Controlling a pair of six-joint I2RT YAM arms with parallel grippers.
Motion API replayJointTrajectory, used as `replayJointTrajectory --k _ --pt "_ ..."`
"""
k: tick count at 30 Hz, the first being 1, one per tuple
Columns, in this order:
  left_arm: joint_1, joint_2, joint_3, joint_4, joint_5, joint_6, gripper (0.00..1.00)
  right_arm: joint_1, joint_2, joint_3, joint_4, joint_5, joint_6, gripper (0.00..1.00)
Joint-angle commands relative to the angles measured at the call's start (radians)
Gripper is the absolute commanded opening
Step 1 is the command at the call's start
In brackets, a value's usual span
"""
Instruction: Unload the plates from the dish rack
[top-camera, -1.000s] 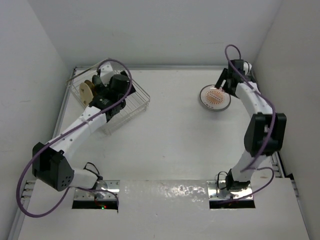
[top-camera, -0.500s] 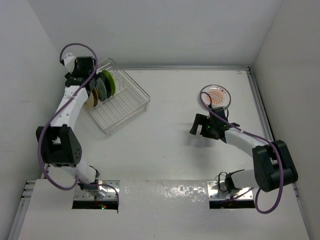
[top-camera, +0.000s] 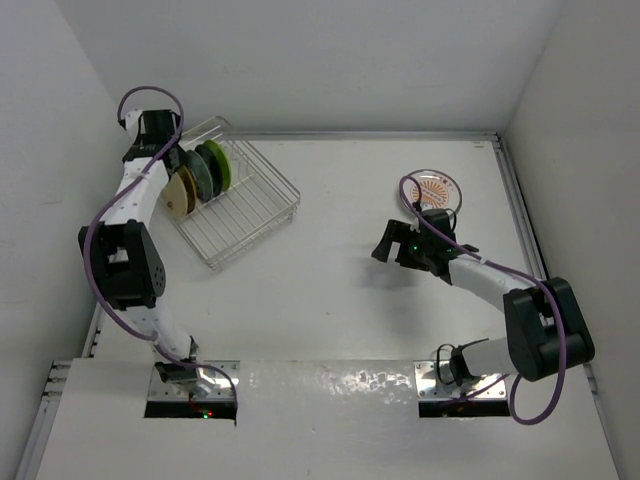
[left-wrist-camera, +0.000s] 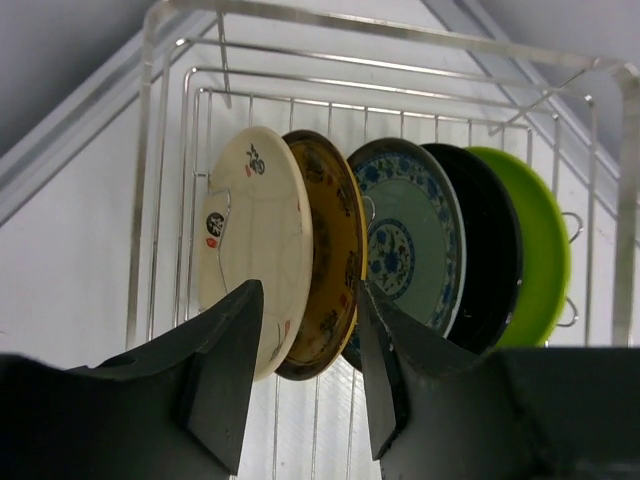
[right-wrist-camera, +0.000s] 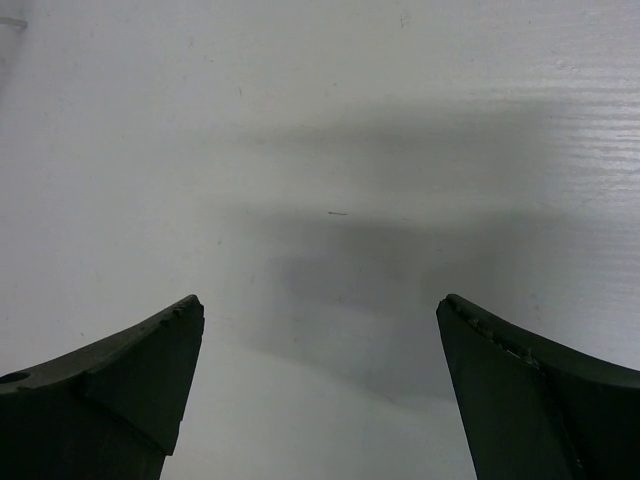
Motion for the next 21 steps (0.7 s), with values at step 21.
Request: replayJointTrajectory --k 21 --pt "0.037 0.013 0.023 0.006 0.031 0.035 0.0 0.001 -0.021 0.023 0.038 -0.009 0.018 0.96"
